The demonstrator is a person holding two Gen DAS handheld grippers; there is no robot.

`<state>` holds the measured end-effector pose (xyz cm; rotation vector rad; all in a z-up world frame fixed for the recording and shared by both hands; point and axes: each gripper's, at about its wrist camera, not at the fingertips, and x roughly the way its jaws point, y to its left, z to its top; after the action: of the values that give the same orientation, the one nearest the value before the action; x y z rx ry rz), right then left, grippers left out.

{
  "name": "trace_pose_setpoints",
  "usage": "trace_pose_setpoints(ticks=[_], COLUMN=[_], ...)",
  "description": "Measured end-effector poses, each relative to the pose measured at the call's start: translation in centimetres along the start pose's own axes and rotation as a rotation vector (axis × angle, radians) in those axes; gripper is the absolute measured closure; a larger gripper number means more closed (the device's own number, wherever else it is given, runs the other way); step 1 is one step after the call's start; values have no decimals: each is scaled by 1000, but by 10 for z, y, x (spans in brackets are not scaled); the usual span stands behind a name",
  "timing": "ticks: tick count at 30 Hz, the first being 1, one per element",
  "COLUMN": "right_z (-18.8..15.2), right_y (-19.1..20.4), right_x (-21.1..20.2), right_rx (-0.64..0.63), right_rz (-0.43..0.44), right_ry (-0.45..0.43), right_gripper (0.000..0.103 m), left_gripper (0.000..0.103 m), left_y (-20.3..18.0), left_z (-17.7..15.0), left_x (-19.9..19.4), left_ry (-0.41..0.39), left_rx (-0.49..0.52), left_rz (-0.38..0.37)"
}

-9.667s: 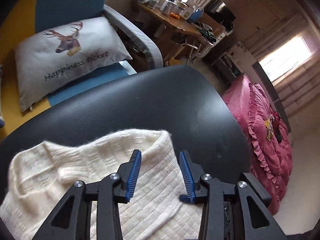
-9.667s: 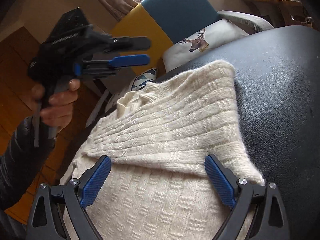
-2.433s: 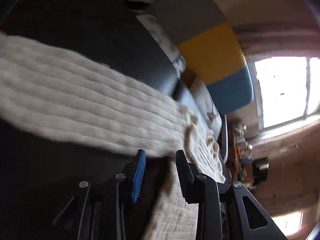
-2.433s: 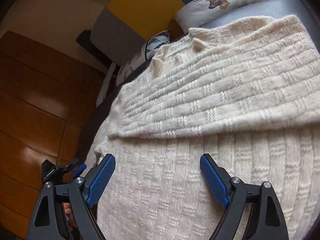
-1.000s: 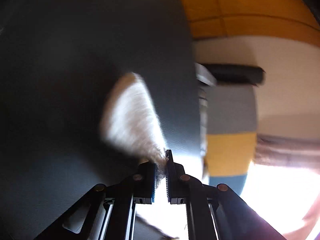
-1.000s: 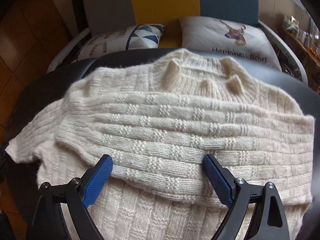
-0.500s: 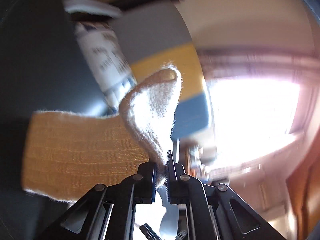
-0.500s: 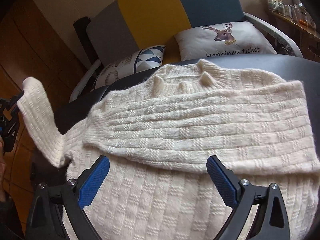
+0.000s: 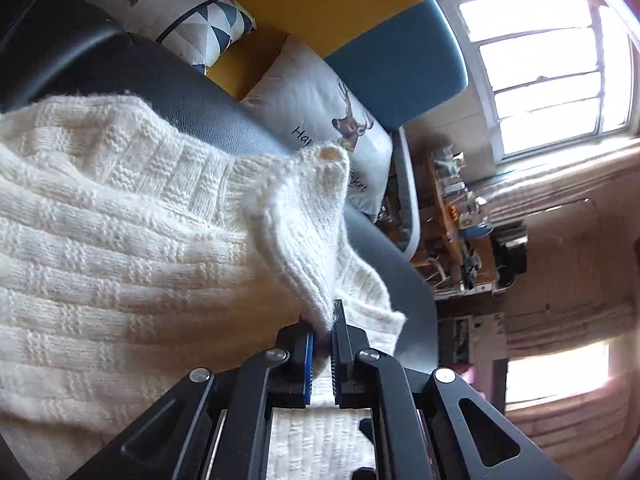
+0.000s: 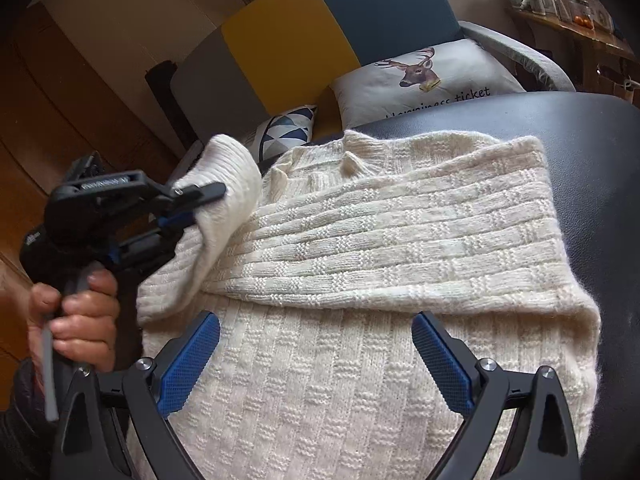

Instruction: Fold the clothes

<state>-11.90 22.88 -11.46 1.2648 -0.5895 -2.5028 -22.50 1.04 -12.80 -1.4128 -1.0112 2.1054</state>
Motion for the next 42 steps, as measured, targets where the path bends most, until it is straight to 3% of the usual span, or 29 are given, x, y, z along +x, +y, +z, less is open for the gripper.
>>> trace_pose_setpoints(ticks=[2, 4, 5, 7, 10, 18, 25, 34, 37, 40, 42], right_z=[4, 9, 11, 15, 21, 22, 14, 30, 22, 15, 18], right_y=[0, -3, -6, -10, -8, -25, -24, 1, 2, -3, -4], right_x=[-1, 1, 3, 8, 22, 59, 72, 102, 100, 99, 101], right_rx=[18, 64, 99, 158, 196, 444, 527, 494, 483, 531, 530], right_rz=[-10, 14, 46, 117, 231, 289, 256, 176, 199, 312, 327], right_ry=[-8, 0, 5, 17, 17, -8, 0, -53, -123, -162, -127], right_gripper=[6, 17, 30, 34, 42, 61, 61, 61, 57, 53, 53], left_gripper=[96, 94, 92, 81, 77, 73, 70, 66, 66, 65, 65], left_y=[1, 3, 3, 4, 6, 66, 121, 142, 149, 154, 154], left_z=[-1, -1, -2, -2, -3, -23, -51, -65, -70, -72, -74], left_x=[-5, -10, -12, -17, -25, -105, -135, -145, -145, -144, -145], left_ry=[14, 27, 34, 47, 67, -18, -59, -83, -75, -67, -70], left_rx=[3, 6, 7, 10, 15, -169, -287, -351, -373, -390, -400], left_rz=[-19, -39, -49, -69, -99, -234, -254, -265, -259, -262, -265])
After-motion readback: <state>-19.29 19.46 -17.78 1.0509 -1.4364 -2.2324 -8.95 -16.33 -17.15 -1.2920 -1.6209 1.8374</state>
